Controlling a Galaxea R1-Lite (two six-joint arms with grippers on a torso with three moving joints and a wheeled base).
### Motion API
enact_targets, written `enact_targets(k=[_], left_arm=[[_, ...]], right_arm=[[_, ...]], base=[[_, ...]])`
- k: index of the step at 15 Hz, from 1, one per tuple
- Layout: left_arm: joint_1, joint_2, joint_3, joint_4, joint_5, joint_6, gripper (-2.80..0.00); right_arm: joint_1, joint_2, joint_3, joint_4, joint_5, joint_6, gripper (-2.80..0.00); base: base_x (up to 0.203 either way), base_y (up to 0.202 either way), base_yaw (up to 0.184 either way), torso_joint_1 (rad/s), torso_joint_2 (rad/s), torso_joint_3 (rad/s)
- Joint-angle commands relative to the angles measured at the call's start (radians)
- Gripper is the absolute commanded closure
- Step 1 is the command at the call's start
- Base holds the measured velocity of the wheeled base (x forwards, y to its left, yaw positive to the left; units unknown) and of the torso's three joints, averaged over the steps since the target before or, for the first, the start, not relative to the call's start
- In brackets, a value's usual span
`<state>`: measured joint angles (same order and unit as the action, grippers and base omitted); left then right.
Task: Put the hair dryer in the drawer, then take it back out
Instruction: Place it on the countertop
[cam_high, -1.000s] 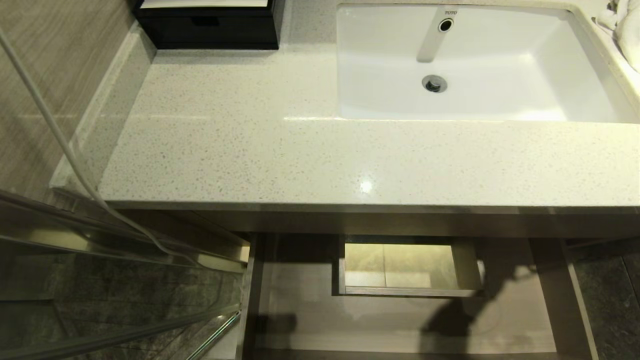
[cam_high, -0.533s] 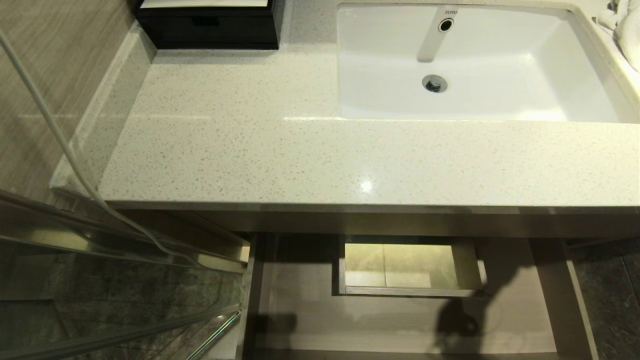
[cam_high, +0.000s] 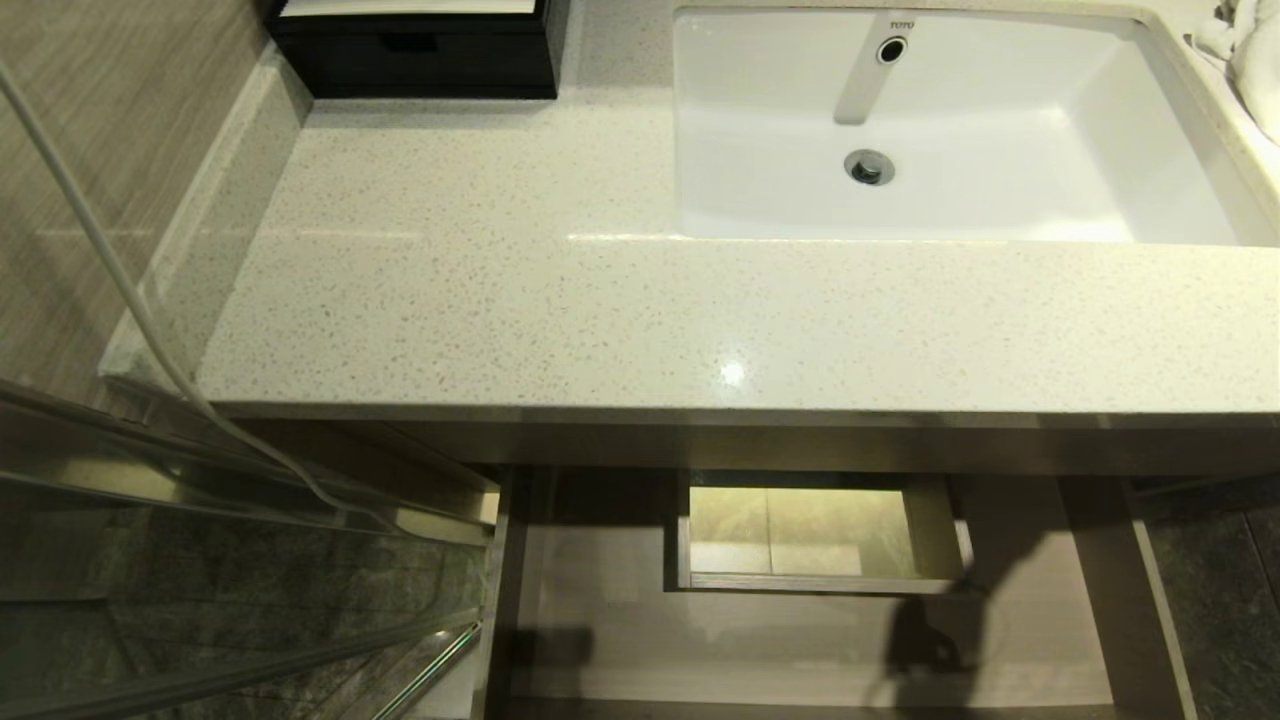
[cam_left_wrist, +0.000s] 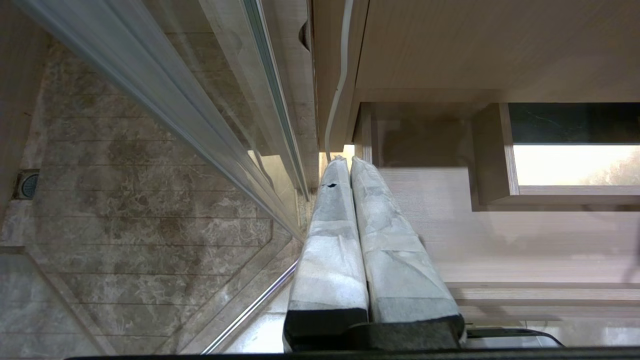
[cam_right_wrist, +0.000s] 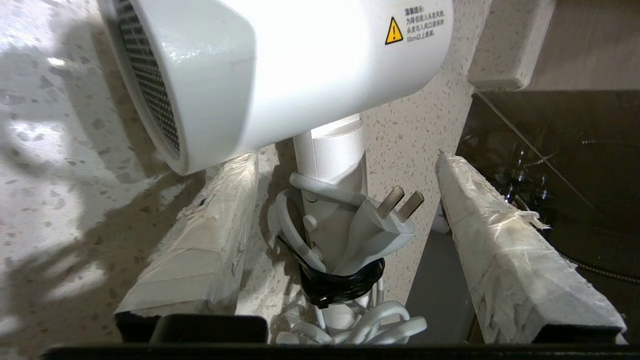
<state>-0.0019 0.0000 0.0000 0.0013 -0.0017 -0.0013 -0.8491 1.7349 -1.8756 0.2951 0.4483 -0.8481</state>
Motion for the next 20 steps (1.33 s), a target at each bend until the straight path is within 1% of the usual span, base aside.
enact_targets(k=[1,2,4,5,8,11,14,17,20], left_arm=[[0.0,0.0,0.0,0.0,0.0,0.0,0.0],[0.0,0.0,0.001,0.001,0.0,0.0,0.0],[0.0,0.0,0.0,0.0,0.0,0.0,0.0],[0.0,0.0,0.0,0.002,0.0,0.0,0.0],[0.0,0.0,0.0,0.0,0.0,0.0,0.0],[0.0,0.0,0.0,0.002,0.0,0.0,0.0],[0.0,0.0,0.0,0.0,0.0,0.0,0.0],[0.0,0.0,0.0,0.002,0.0,0.0,0.0],[0.0,0.0,0.0,0.002,0.0,0.0,0.0]], right_arm=[[0.0,-0.056,0.002,0.008,0.058,0.0,-2.8],[-0.001,-0.098,0.02,0.024,0.086,0.0,-2.8],[-0.015,-0.194,0.056,0.08,0.111,0.001,-2.8],[-0.025,-0.249,0.084,0.131,0.116,0.0,0.0],[-0.037,-0.422,0.205,0.277,0.099,0.001,0.0],[-0.035,-0.541,0.281,0.387,0.082,0.003,0.0],[-0.018,-0.622,0.359,0.406,0.079,0.006,0.0],[0.012,-0.65,0.391,0.404,0.076,0.011,0.0],[0.076,-0.638,0.393,0.394,0.076,0.011,0.0]], base=[[0.0,0.0,0.0,0.0,0.0,0.0],[0.0,0.0,0.0,0.0,0.0,0.0],[0.0,0.0,0.0,0.0,0.0,0.0],[0.0,0.0,0.0,0.0,0.0,0.0],[0.0,0.0,0.0,0.0,0.0,0.0],[0.0,0.0,0.0,0.0,0.0,0.0],[0.0,0.0,0.0,0.0,0.0,0.0],[0.0,0.0,0.0,0.0,0.0,0.0],[0.0,0.0,0.0,0.0,0.0,0.0]])
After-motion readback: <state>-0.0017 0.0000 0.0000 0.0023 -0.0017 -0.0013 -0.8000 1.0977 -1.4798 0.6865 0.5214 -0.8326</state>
